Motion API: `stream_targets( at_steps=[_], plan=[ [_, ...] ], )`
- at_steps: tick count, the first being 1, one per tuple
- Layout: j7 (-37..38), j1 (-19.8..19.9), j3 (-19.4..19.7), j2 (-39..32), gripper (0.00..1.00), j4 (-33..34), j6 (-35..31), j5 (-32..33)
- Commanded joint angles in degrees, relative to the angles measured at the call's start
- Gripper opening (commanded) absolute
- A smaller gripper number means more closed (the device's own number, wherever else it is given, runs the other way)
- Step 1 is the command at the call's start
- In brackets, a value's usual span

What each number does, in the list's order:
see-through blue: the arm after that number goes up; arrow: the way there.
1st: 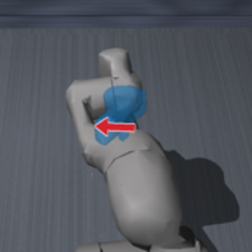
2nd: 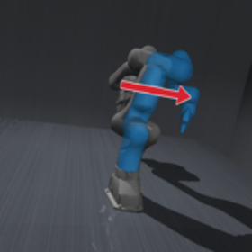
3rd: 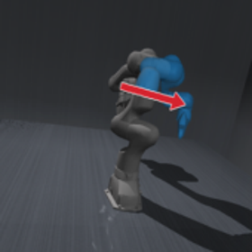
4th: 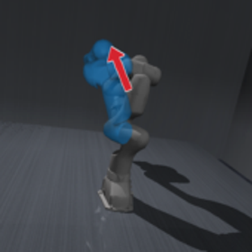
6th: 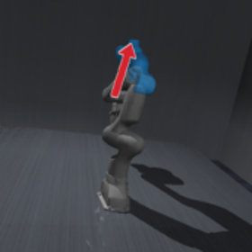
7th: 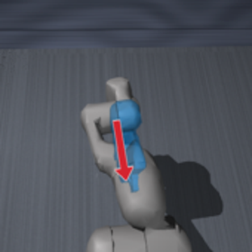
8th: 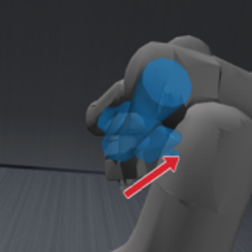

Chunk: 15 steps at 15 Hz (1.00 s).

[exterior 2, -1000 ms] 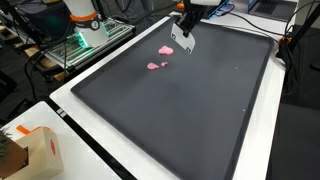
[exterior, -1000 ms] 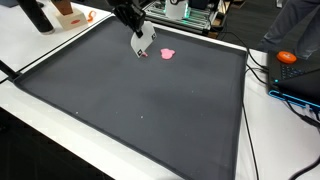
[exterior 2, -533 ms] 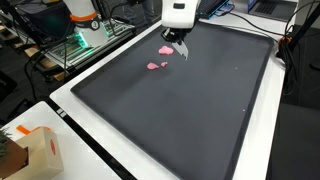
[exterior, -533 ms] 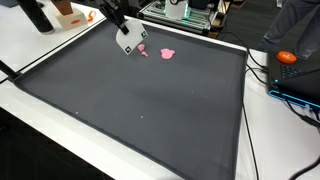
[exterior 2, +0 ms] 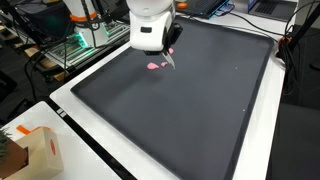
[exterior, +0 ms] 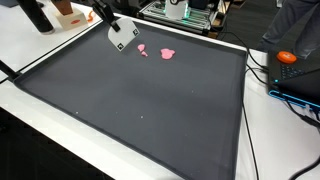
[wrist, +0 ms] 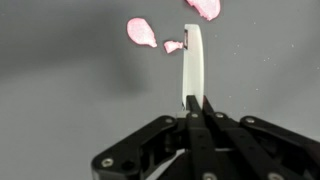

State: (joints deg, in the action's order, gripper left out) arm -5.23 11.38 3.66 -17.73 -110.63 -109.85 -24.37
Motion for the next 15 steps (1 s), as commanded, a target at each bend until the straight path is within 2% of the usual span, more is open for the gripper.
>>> stream_targets(
  at_steps=[1,15],
  plan=[
    [-4.0,1.5,0.9,1.0,0.01,-2.1,1.5,-1.3],
    [-14.6,3.1,2.8,1.0,0.01,-4.3,8.0,2.8]
  ],
)
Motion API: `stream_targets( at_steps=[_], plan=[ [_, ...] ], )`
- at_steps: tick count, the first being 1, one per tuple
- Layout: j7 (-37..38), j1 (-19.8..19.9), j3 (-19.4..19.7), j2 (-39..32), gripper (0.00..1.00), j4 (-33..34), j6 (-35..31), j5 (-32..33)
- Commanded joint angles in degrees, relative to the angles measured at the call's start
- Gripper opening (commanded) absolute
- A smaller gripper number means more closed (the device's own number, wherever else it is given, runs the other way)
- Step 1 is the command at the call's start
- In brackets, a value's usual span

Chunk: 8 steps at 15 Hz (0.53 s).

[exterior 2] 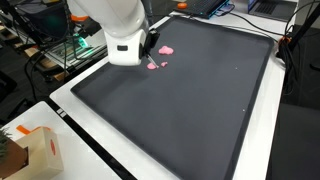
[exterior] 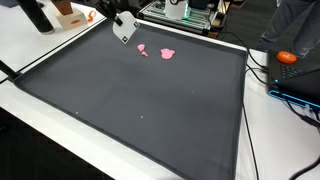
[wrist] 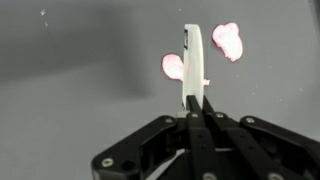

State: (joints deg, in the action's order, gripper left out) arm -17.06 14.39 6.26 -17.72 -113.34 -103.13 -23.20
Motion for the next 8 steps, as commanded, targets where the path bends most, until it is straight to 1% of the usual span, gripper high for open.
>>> stream_targets(
  at_steps=[1,8],
  plan=[
    [-3.6,0.1,0.2,1.1,0.01,-1.8,1.3,1.9],
    [-9.3,-0.7,-0.6,2.1,0.01,-4.1,0.9,4.2]
  ],
)
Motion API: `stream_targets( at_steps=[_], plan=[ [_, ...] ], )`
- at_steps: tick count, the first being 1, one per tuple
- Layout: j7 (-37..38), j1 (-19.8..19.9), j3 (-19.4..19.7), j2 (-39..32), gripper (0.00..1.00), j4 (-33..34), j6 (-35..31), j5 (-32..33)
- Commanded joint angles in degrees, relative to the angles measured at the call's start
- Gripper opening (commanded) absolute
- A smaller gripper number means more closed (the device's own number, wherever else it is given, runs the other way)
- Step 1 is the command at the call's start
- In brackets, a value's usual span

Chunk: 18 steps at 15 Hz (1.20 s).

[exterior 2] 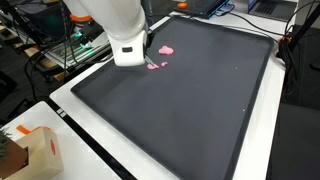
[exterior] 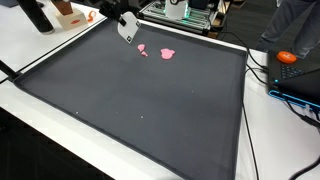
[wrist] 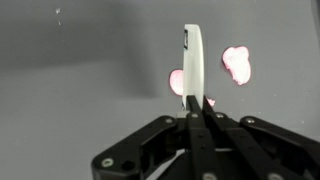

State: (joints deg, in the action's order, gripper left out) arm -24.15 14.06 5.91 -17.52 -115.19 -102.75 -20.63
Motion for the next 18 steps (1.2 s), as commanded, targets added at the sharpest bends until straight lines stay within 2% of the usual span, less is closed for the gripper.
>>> stream_targets(
  at_steps=[1,8,18],
  plan=[
    [-2.9,-0.5,-0.4,2.2,0.01,-2.7,0.4,2.1],
    [-7.3,-2.5,-1.8,5.0,0.01,-6.0,-0.4,5.4],
    [-11.1,-7.2,-4.3,10.4,0.01,-11.2,-2.2,6.4]
  ],
)
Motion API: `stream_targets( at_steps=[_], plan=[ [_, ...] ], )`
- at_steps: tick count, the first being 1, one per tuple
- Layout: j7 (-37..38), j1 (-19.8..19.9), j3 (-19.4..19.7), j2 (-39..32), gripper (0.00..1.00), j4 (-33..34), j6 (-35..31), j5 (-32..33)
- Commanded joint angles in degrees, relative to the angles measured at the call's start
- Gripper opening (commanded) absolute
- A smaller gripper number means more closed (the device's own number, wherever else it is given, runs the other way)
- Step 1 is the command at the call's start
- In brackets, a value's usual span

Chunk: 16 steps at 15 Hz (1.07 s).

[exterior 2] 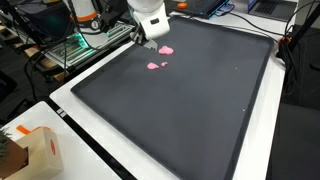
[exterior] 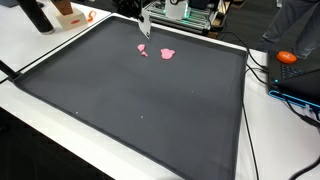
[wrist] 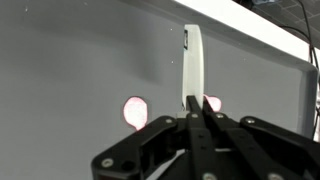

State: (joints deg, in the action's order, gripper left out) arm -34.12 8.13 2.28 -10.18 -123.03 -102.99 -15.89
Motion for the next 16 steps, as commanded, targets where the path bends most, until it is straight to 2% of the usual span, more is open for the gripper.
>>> stream_targets(
  at_steps=[1,12,16],
  plan=[
    [-1.2,-1.9,-1.0,3.6,0.01,-3.8,-2.5,1.7],
    [-1.4,-8.5,-5.0,8.6,0.01,-6.0,-8.3,5.9],
    [-2.6,-10.2,-6.2,10.6,0.01,-6.2,-9.3,4.9]
  ],
)
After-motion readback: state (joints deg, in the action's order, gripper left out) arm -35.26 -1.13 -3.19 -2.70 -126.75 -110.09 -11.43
